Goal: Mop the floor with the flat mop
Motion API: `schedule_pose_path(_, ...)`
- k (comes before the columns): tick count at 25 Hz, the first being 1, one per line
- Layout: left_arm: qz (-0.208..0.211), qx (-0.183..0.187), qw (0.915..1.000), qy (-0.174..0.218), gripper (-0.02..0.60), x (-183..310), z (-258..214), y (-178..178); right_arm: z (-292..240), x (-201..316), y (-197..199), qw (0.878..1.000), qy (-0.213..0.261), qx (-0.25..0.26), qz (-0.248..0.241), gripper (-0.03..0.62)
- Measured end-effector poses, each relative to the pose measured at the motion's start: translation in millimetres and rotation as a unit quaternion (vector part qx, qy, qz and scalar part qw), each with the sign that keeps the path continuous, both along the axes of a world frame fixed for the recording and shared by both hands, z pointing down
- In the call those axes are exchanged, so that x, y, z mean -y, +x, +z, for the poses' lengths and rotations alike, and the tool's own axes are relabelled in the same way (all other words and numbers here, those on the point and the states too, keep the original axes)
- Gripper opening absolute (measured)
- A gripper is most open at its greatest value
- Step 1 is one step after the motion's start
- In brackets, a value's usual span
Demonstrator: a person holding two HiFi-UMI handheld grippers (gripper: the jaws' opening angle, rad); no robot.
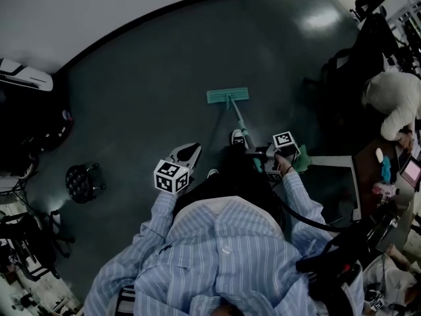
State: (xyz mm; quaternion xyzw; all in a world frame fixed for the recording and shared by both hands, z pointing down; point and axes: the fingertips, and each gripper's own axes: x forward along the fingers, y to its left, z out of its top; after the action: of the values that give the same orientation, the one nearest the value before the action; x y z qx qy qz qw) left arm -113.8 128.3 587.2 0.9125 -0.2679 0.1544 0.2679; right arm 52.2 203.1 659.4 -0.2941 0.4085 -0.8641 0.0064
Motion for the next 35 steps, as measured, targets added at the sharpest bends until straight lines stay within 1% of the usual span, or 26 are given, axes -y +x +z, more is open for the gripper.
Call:
schedule_pose_path(6,-0.028,0.013,0.9994,-0.013,0.015,44.5,13.3,25.4,8.1,71.9,39.3,1.0,0.004,0.006,-0.026,0.097)
schedule_pose_path(11,-0.061,0.015,0.9979,-0.018,0.015,117.9,14.7,59.6,17.0,161.0,80.8,0.998,0.001,-0.002,-0.056,0.097)
schedule_pose_path(17,-0.101,0.006,0.9948,-0.014,0.014,210.4,1.0,110.5,24.9,265.9,127.8,0.994,-0.01,-0.008,-0.105,0.097)
schedule_pose_path(21,-0.129,0.003,0.9914,-0.018,0.014,271.9,-7.3,138.6,30.7,355.8,153.7,0.988,-0.016,-0.017,-0.153,0.097)
schedule_pose_path(24,-0.143,0.011,0.9893,-0.026,0.014,302.4,-5.4,149.7,44.6,427.1,168.7,0.983,-0.011,-0.029,-0.181,0.097)
schedule_pose_path(26,-0.149,0.019,0.988,-0.036,0.015,308.7,-1.1,152.5,55.7,470.1,177.9,0.981,-0.005,-0.037,-0.188,0.097)
schedule_pose_path(28,-0.16,0.029,0.9856,-0.049,0.015,310.6,6.0,147.3,60.6,513.7,180.3,0.983,0.001,-0.045,-0.181,0.097)
schedule_pose_path(32,-0.196,0.048,0.976,-0.081,0.015,310.7,24.6,123.9,71.5,598.7,176.4,0.986,0.009,-0.063,-0.155,0.095)
schedule_pose_path(35,-0.222,0.057,0.9686,-0.097,0.015,312.8,34.2,111.1,87.9,650.9,178.3,0.985,0.012,-0.084,-0.153,0.094)
